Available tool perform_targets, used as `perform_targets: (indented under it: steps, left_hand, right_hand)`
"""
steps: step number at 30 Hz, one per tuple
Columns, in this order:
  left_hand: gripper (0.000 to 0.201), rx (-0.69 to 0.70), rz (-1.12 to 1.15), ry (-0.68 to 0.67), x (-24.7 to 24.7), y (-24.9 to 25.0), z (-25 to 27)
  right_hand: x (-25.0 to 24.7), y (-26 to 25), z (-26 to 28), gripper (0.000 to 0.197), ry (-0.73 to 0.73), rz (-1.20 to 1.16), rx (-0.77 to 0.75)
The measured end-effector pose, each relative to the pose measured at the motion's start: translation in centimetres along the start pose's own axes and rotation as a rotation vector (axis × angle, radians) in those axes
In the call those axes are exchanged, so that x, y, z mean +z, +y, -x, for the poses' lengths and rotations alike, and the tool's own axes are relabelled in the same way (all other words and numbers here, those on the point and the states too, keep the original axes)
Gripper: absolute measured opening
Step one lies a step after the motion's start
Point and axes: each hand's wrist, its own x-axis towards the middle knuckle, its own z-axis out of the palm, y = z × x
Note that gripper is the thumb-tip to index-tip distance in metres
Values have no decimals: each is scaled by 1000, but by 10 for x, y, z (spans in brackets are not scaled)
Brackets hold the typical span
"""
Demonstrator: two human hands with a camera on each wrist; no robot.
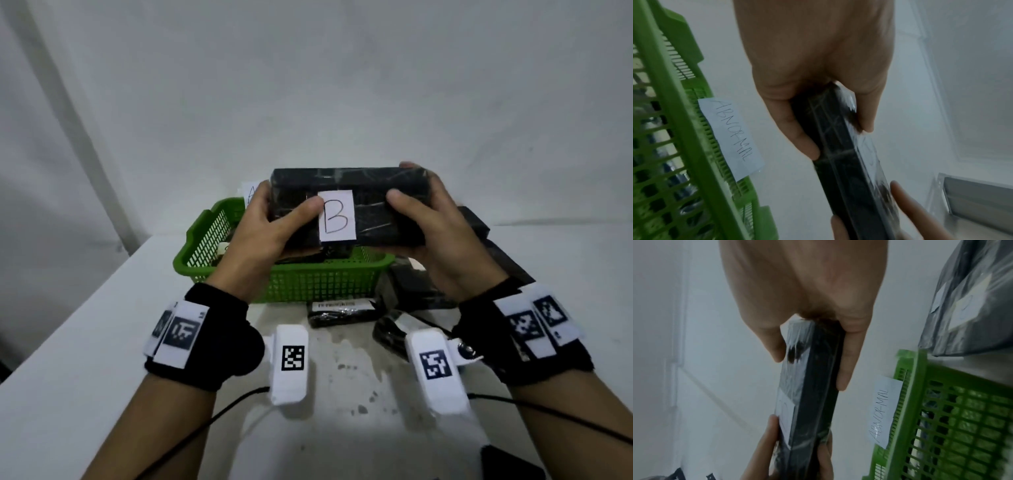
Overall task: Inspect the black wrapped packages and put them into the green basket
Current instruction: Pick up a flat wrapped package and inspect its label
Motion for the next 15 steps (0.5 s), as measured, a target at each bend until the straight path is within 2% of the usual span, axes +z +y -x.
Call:
perform_targets:
  steps: [2, 4, 8, 10, 15]
  left_hand:
    - [37, -7, -18, 10, 0, -1, -10]
    - [37, -33, -8, 19, -1, -3, -16]
    - [58, -8, -14, 10, -2, -9, -17]
    - [61, -6, -19, 9, -1, -12, -15]
    - [51, 23, -55, 36, 12, -14, -10]
  right_hand:
    - [2, -1, -9, 46, 9, 11, 6]
    - [4, 1, -16, 48, 20, 48, 9]
    - [4, 6, -20, 47, 39, 59, 24]
    - [2, 5, -17, 48, 28, 70, 17]
    - [-6, 3, -13, 52, 52, 123, -28]
